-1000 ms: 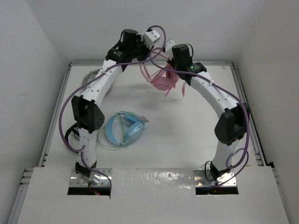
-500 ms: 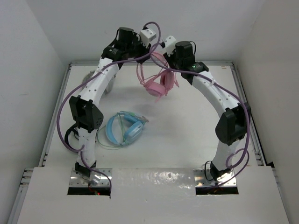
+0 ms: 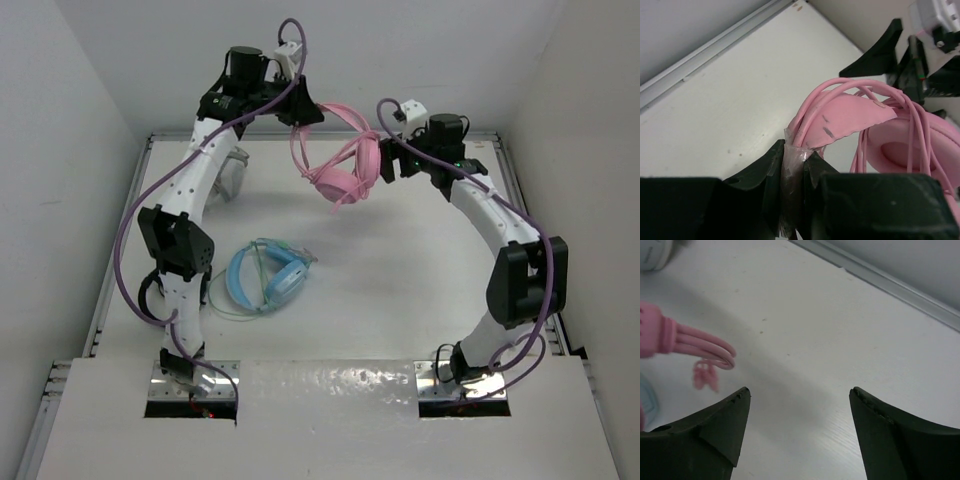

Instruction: Wrap the headphones

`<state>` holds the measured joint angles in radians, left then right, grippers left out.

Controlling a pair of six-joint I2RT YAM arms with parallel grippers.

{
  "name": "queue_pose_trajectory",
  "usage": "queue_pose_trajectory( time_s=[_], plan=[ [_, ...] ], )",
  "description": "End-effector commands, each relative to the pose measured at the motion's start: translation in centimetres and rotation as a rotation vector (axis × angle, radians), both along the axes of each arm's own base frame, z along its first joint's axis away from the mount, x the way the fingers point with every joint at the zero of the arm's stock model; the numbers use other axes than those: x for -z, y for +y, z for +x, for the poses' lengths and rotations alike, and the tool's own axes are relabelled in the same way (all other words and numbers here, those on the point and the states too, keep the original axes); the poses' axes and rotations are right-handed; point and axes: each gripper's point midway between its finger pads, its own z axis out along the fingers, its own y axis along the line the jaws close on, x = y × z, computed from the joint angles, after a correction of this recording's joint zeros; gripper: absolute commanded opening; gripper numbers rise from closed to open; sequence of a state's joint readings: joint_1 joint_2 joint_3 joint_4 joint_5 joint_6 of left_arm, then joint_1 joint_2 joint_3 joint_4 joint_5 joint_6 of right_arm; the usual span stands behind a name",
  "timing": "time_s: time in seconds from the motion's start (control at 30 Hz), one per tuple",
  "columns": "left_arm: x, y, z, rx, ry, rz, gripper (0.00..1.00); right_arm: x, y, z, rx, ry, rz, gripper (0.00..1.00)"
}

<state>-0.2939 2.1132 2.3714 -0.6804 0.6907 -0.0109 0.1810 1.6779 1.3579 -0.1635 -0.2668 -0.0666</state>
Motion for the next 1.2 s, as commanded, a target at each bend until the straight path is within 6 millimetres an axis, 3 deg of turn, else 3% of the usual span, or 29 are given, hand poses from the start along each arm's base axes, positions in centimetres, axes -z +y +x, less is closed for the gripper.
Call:
queue_pose_trajectory(
  time_s=[0.0,0.1,0.17,0.27,0.37,0.4,0.47,0.5,0.57,0.6,0.63,0.67,0.7,0.8,0.9,1.17],
  plan=[
    [-8.0,-0.1,-2.8,0.051,-0.009,-0.215,0.00,-2.2,0.8,-1.4,-0.065,0.032,0.231,0.81],
    [-7.5,0.7,-1.6,-0.044,0.004,-0.197,0.00,-1.3,-0.6,-2.4,-0.039,0.089,0.283,0.93],
    [-7.4,1.3,-0.9,-0.105,0.018,-0.196,0.00,-0.2,-1.6,-3.9,-0.002,0.120,0.237,0.96],
    [-6.9,2.5,0.8,-0.217,0.021,-0.185,0.00,-0.1,-2.6,-6.1,0.044,0.148,0.209,0.99],
    [-6.6,3.2,2.1,-0.286,-0.001,-0.172,0.00,-1.4,-4.5,-7.1,0.196,0.124,0.213,0.99],
    [-6.3,3.4,2.5,-0.309,-0.003,-0.163,0.00,-2.0,-6.4,-6.7,0.326,0.096,0.197,0.99],
    [-5.9,3.8,3.2,-0.350,-0.021,-0.143,0.00,-4.9,-7.1,-6.8,0.408,0.046,0.260,0.97],
    [-5.7,3.7,3.4,-0.356,-0.026,-0.134,0.00,-7.1,-6.6,-6.6,0.395,0.001,0.291,0.91],
    [-5.6,3.6,3.6,-0.365,-0.049,-0.113,0.00,-9.6,-5.3,-6.2,0.384,-0.025,0.291,0.83],
    [-5.7,3.5,3.5,-0.363,-0.056,-0.109,0.00,-12.8,-3.9,-6.4,0.384,-0.058,0.247,0.83],
    [-5.7,3.4,3.5,-0.361,-0.066,-0.103,0.00,-14.0,-3.2,-6.2,0.368,-0.082,0.180,0.85],
    [-6.0,3.3,3.5,-0.358,-0.079,-0.101,0.00,-13.6,-2.0,-5.3,0.354,-0.055,0.140,0.88],
    [-6.0,3.3,3.6,-0.358,-0.085,-0.098,0.00,-16.6,-1.1,-5.3,0.338,-0.082,0.146,0.91],
    [-6.5,3.3,3.6,-0.362,-0.111,-0.090,0.00,-16.9,3.2,-4.3,0.235,-0.062,0.165,0.93],
    [-6.9,3.3,3.5,-0.367,-0.127,-0.084,0.00,-14.7,4.9,-3.2,0.228,-0.046,0.045,0.94],
    [-6.4,2.9,3.3,-0.352,-0.119,-0.071,0.00,-12.2,7.4,-1.6,0.161,0.020,0.062,0.95]
  ],
)
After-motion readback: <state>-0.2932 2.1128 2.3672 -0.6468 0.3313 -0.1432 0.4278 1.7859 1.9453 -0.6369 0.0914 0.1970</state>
